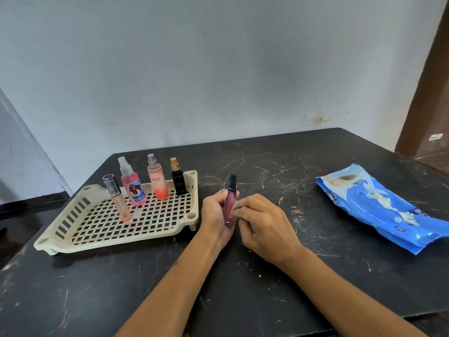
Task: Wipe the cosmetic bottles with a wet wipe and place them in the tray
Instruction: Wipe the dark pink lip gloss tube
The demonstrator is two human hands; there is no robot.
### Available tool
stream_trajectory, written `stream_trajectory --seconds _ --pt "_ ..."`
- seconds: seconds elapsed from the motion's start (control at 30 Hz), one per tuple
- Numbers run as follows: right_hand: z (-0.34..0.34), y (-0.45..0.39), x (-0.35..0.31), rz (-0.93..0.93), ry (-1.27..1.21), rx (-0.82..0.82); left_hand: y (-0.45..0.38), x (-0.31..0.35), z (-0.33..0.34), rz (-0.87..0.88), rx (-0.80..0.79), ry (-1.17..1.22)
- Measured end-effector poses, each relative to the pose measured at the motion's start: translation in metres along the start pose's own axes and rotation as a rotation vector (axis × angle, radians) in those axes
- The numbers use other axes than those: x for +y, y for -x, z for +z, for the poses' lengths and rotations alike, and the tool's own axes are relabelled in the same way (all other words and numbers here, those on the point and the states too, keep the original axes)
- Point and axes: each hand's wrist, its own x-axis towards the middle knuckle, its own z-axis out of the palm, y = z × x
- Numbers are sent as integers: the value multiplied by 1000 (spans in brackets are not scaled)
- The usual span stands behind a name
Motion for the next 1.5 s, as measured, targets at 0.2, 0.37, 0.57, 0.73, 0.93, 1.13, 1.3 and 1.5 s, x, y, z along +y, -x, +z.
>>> stream_trajectory --seconds 0.2,0.37,0.57,0.73,0.93,1.13,1.3,1.5 --pt "1 -1 -3 5 9 -13 -1 0 -1 0 8 -20" --pt "0 1 -4 42 2 -6 -1 0 0 0 23 -31" --pt "-3 2 -9 1 -23 -41 -1 0 0 -8 73 -49" --pt "-2 2 -9 40 17 -15 -1 1 1 -19 62 -35" --pt "-3 3 -8 40 3 10 2 1 3 -34 78 -16" --pt "-3 4 -8 17 -43 -10 1 1 2 -37 88 -41" --pt "0 3 -7 74 15 -3 0 1 3 -22 82 -8" --pt "-5 3 -12 -24 -53 -76 2 1 2 -25 91 -64"
